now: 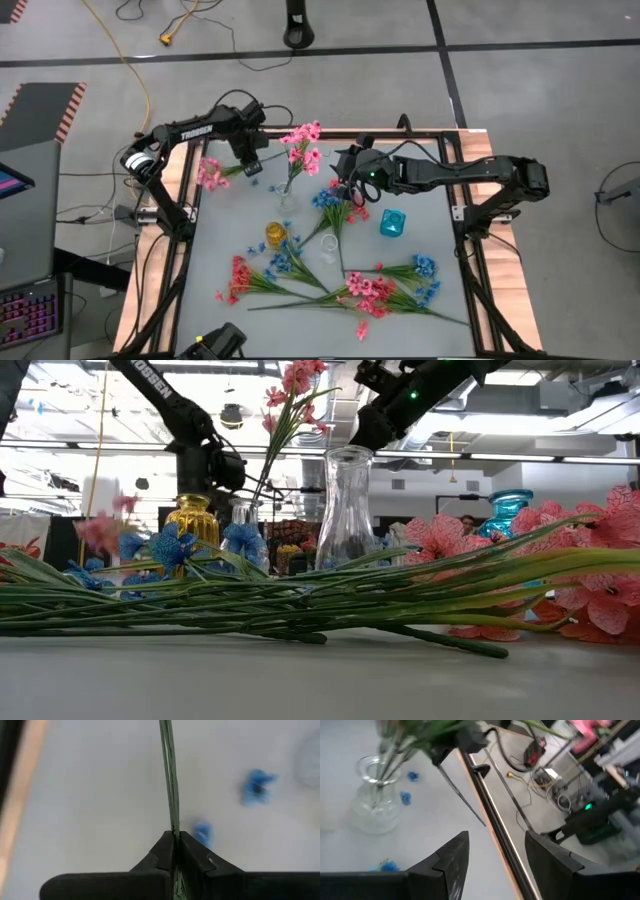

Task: Sort flowers into vase by color
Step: Put the top pink flowers into the top transparent vase

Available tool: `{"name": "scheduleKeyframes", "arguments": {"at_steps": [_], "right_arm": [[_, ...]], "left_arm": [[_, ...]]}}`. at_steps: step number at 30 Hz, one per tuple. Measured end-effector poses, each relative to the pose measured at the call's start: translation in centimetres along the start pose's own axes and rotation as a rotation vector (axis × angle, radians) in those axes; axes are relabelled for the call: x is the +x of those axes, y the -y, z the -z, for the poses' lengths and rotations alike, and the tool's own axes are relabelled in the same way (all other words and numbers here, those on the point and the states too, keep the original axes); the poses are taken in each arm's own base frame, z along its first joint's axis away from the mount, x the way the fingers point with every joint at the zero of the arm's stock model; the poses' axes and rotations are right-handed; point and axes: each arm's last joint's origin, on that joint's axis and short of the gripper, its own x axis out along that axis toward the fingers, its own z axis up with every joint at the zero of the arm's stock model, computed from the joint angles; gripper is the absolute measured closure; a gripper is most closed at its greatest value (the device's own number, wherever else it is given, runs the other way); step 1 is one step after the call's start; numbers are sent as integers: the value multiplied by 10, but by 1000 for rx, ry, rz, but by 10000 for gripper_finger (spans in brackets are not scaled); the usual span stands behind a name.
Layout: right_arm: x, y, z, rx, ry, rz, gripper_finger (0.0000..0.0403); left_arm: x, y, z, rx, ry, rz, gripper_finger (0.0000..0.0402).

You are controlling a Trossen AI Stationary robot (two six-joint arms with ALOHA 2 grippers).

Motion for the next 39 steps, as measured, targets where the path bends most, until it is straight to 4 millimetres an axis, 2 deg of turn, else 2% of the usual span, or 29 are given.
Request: {"name": "scheduleKeyframes", "arguments": {"at_steps": [10,20,24,32,39], "right_arm": [[-15,-26,-9,-225,53,-67,184],[-26,-43,-14,-257,90,-110,184],[-33,-52,-17,-268,112,-134,184],[-46,-68,-21,-293,149,-181,184],[-52,-75,-22,-304,166,-205,184]], "left_arm": [[-41,8,2,-43,-118,129,400],[-78,16,7,-125,-222,194,400],[-85,19,8,-215,-194,198,400],[-90,27,6,-336,-144,339,400],[-96,34,8,-447,-143,334,400]]}}
